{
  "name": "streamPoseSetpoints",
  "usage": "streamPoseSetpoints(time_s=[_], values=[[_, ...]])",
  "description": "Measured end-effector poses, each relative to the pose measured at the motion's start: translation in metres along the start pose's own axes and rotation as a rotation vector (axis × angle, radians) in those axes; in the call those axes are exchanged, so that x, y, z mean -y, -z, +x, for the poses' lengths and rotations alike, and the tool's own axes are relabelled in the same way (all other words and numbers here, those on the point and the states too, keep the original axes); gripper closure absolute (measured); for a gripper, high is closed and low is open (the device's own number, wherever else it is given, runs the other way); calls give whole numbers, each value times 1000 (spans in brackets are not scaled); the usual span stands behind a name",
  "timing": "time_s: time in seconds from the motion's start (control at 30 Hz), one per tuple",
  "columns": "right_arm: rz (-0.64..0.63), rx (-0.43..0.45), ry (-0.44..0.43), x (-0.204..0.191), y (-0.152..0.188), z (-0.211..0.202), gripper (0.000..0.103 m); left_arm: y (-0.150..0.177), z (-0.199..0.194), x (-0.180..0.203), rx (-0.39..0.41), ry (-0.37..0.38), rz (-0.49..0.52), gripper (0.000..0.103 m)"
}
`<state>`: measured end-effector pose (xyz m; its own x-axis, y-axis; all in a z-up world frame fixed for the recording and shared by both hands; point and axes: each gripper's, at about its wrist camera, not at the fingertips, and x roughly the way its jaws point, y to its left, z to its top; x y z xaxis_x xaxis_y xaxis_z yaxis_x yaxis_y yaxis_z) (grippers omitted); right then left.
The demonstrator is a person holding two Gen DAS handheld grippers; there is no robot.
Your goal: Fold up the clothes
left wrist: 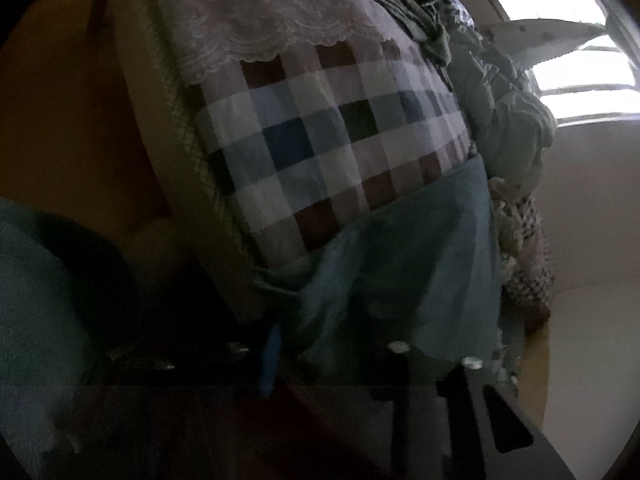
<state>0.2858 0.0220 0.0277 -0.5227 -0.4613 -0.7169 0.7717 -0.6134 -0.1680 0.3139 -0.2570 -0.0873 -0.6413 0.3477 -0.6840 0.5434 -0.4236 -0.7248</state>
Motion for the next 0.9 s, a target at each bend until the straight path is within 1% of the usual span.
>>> streamPoseSetpoints(time_s=[0.03, 0.07, 0.1, 0.2, 0.27, 0.37, 0.53, 0.57, 0.67, 0.77, 0.83, 0.9], values=[[-24, -1, -8, -4, 0, 1, 57, 0, -3, -1, -2, 9, -7, 76], [-46, -1, -8, -9, -1, 2, 57, 0, -5, -1, -5, 19, -7, 81], [-66, -2, -5, -14, -2, 4, 57, 0, -7, 0, -9, 28, -6, 90], [-146, -3, -11, -36, -5, 12, 56, -5, -11, 9, -22, 49, 9, 94], [-200, 0, -12, -51, -6, 18, 55, -11, -5, 17, -38, 62, 14, 96], [-285, 13, -5, -76, -6, 28, 50, -18, -4, 22, -73, 96, 13, 97], [-395, 60, 48, -108, -7, 41, 42, -27, -10, 30, -122, 190, 7, 99], [-412, 73, 57, -114, -8, 44, 42, -29, -12, 32, -128, 206, 15, 99], [-446, 126, 116, -127, -15, 49, 41, -29, -21, 35, -148, 249, 44, 99], [-451, 172, 186, -132, -24, 53, 41, -30, -24, 39, -159, 267, 66, 99], [-462, 189, 227, -135, -29, 59, 41, -31, -25, 38, -169, 287, 60, 99], [-475, 195, 240, -136, -33, 64, 42, -31, -25, 37, -169, 294, 57, 99]])
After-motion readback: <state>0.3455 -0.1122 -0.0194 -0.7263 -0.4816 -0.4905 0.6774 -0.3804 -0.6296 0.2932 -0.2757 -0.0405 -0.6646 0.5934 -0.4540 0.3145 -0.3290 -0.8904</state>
